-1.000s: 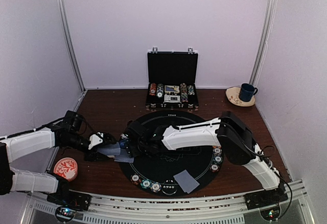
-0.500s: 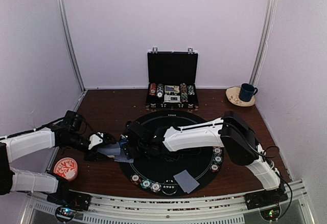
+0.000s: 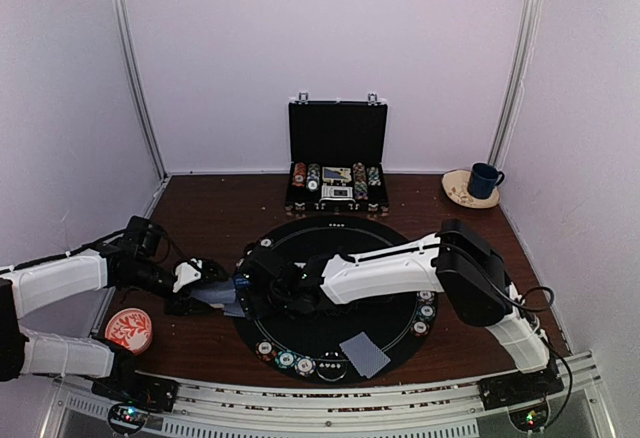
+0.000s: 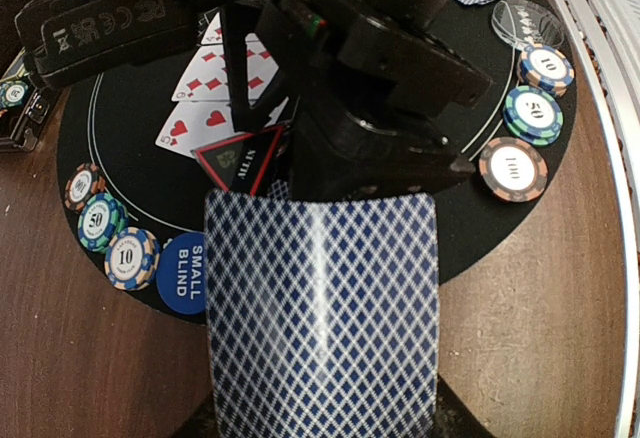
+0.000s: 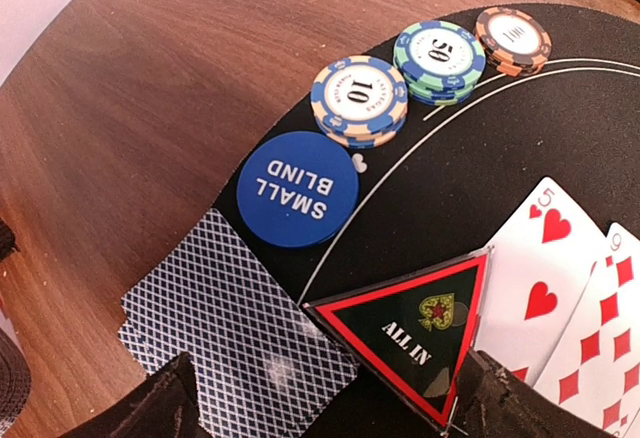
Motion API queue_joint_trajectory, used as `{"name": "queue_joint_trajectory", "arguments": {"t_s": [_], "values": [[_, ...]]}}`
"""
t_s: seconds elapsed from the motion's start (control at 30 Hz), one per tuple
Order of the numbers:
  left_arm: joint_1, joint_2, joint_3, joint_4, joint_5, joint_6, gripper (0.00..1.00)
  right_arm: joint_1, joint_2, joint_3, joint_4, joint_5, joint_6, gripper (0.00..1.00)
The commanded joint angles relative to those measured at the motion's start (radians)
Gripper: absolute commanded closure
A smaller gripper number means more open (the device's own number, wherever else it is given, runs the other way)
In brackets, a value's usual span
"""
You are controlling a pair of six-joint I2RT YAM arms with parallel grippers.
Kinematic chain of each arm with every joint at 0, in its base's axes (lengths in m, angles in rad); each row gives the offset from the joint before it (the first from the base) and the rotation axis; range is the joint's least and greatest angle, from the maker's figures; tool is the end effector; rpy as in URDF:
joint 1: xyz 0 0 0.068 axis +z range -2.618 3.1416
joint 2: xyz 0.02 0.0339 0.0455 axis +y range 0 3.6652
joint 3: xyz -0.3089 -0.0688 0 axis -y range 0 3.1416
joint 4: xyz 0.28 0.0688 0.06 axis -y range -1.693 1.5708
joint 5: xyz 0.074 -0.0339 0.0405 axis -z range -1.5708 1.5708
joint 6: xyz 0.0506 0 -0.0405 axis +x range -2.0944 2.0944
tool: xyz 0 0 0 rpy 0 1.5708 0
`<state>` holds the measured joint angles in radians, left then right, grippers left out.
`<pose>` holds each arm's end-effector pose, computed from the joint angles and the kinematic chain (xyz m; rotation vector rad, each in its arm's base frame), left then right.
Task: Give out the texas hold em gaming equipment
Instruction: Place the all-in button in the small blind area.
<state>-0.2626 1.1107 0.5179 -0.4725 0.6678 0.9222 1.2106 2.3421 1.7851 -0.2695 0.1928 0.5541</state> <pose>0.1885 -0.0831 0.1841 1.5165 1.8686 -0.5862 0.2165 0.5473 0.1469 -0.7058 2.3608 0.5909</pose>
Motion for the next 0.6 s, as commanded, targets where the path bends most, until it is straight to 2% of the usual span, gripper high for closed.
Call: {"name": "queue_joint_trajectory", "arguments": {"t_s": [0.0,0.3,0.57], "values": [[-0.001,-0.009,0.004,0.022,0.01,-0.005,0.86,0.003,-0.058,-0.032,0.015,0.036,0.007,0.08],[-0.001,-0.006,0.005,0.023,0.012,-0.004,0.86,-0.004,-0.065,-0.038,0.021,0.058,-0.004,0.06],[0.0,-0.009,0.004,0.023,0.012,-0.005,0.86,-0.009,-0.042,-0.031,0.031,0.013,0.001,0.06]]}}
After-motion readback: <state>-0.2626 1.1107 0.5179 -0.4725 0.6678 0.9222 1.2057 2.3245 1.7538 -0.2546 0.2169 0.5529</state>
